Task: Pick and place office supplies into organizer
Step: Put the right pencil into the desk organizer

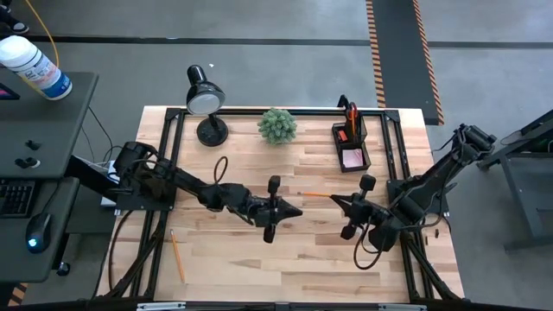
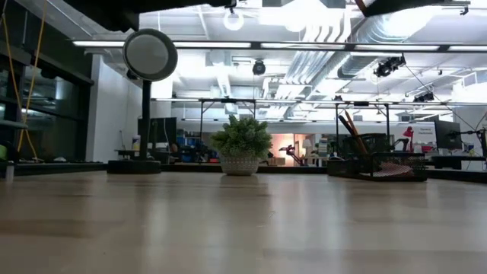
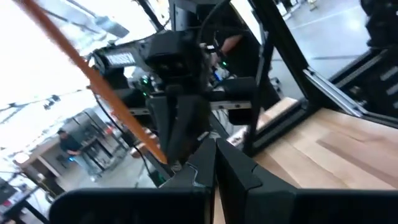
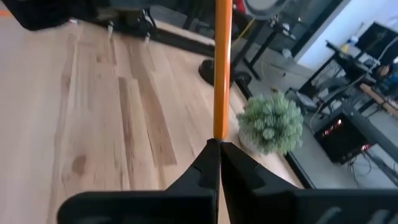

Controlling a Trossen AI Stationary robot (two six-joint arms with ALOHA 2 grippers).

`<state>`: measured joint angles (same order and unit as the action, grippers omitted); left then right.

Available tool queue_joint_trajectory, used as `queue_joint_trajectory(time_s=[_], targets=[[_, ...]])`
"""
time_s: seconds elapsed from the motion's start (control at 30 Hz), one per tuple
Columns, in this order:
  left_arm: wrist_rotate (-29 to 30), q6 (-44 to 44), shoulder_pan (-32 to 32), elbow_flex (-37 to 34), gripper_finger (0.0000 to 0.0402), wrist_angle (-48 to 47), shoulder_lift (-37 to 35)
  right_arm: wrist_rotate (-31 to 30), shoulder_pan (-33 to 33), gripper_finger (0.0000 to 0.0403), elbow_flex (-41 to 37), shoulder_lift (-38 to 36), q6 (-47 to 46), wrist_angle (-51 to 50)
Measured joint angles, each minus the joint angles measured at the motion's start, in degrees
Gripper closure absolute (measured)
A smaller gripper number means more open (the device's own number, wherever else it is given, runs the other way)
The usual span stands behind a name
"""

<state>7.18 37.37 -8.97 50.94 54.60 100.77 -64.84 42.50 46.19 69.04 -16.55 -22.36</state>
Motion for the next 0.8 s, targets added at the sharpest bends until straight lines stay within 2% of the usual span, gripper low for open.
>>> queue_joint_trajectory(time_s=[0.3,0.57,0.7,0.8], targets=[[0.76,0.34,0.02,0.33,0.0401,9.44,0.0,2.63,-0.67,0.0403,-0.02,0.0,15.81,14.95],[-3.25,-0.14,0.02,3.21,0.0396,7.54,0.0,6.68,-4.08,0.0403,-0.02,0.0,20.1,17.96],[-2.97,-0.14,0.02,3.81,0.036,5.51,0.0,8.08,-5.16,0.0403,-0.04,0.0,21.08,18.56],[-0.01,-0.09,0.02,3.82,0.0321,4.6,0.0,8.44,-5.38,0.0403,-0.07,0.0,22.29,19.74]])
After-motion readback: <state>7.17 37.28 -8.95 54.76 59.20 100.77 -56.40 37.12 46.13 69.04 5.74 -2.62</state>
